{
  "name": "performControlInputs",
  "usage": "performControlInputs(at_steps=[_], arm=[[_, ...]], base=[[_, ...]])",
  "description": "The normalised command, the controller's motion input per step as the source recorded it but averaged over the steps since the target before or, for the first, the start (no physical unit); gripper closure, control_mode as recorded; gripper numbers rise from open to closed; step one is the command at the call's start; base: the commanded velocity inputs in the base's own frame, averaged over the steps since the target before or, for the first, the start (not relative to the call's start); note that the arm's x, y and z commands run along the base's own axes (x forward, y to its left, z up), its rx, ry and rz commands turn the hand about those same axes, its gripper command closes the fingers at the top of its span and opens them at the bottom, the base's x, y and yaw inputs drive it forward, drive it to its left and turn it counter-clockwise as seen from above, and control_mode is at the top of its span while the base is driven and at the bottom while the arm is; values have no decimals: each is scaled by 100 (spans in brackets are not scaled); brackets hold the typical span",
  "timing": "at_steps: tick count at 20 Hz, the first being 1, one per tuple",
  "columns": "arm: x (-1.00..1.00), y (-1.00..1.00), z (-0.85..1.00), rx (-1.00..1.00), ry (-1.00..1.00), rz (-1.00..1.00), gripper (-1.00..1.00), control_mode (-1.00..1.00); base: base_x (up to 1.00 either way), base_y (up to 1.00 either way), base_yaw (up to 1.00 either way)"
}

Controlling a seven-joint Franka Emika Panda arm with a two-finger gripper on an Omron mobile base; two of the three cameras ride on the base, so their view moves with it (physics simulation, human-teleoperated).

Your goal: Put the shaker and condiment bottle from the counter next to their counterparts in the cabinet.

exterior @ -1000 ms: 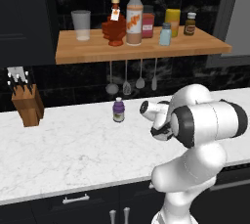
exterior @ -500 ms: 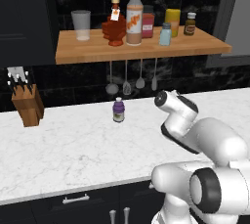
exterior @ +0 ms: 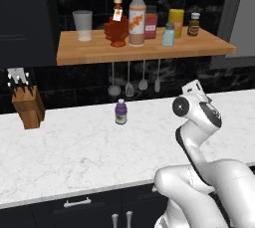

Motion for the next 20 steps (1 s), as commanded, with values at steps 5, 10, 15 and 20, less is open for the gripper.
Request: performControlInputs(at_steps=[5,10,15,20], arm=[[-17,0,100,0,-14,0,100,-100],[-3,4,91,-2,-4,0,100,-100],[0,17,75,-6,1,3,100,-100],[1,14,76,-9,1,17,100,-100]], base=[[0,0,0],[0,0,0],[0,0,0],[0,0,0]])
